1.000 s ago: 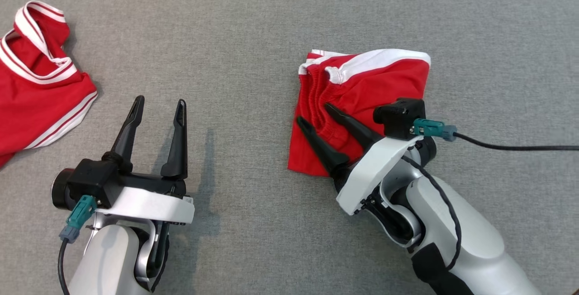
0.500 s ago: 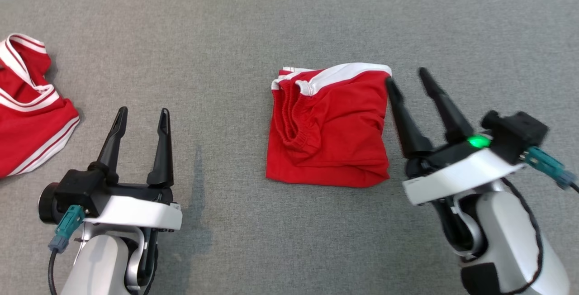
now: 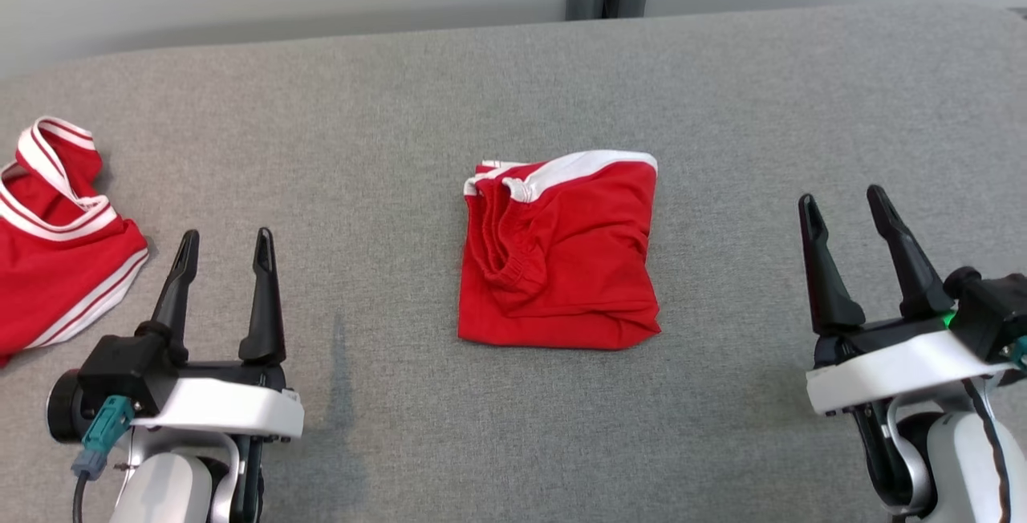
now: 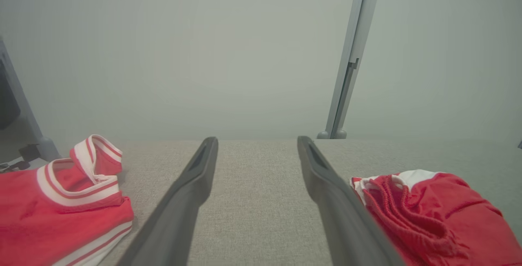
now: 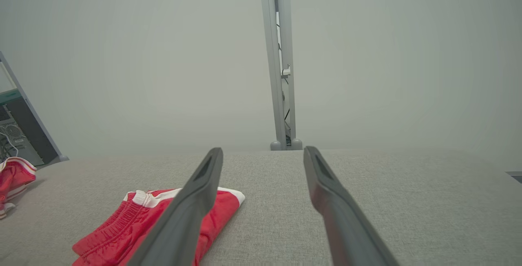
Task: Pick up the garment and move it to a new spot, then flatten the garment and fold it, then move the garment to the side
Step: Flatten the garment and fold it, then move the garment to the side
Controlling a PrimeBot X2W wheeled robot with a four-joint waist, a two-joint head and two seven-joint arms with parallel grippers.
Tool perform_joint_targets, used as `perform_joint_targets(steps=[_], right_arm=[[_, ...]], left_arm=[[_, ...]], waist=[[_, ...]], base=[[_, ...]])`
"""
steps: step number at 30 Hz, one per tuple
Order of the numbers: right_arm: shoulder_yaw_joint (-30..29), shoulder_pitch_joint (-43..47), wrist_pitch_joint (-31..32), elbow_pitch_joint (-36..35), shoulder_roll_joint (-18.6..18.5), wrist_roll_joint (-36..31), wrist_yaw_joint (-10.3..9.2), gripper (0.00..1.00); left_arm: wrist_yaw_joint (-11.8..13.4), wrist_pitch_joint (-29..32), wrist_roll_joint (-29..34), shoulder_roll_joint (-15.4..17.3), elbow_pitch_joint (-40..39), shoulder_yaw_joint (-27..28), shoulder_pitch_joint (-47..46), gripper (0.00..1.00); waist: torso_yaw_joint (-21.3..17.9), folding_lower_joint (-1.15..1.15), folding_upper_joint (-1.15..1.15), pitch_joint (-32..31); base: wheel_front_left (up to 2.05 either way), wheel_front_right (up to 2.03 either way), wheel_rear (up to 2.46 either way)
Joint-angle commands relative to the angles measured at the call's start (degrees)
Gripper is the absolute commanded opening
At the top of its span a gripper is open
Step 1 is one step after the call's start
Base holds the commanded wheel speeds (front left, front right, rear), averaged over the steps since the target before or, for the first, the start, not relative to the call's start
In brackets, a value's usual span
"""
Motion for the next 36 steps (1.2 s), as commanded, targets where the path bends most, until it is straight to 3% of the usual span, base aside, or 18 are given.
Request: perform_joint_targets(steps=[1,18,22,36], right_arm=[[-0.2,1.4,0.1,-0.2,-0.1,-0.9,0.0,1.0],[-0.4,10.5,3.6,-2.4,-2.2,-2.1,0.0,1.0],[-0.8,11.9,4.8,-3.2,-2.3,-2.6,0.0,1.0],[-1.6,12.9,5.5,-3.3,-1.4,-2.2,0.0,1.0]], left_arm=[[0.3,0.6,-0.5,0.5,-0.3,0.1,1.1,1.0],[0.6,2.3,-1.4,2.8,-2.1,0.0,8.4,1.0],[0.2,2.6,-1.4,4.3,-2.2,0.4,10.0,1.0],[1.2,4.2,-2.0,4.6,-3.4,-0.3,11.3,1.0]], waist=[[-0.2,0.0,0.0,-1.9],[0.7,0.0,0.0,-12.3],[0.9,0.0,0.0,-13.4],[1.0,0.0,0.0,-14.2]], base=[[0.0,0.0,0.0],[0.0,0.0,0.0],[0.0,0.0,0.0],[0.0,0.0,0.0]])
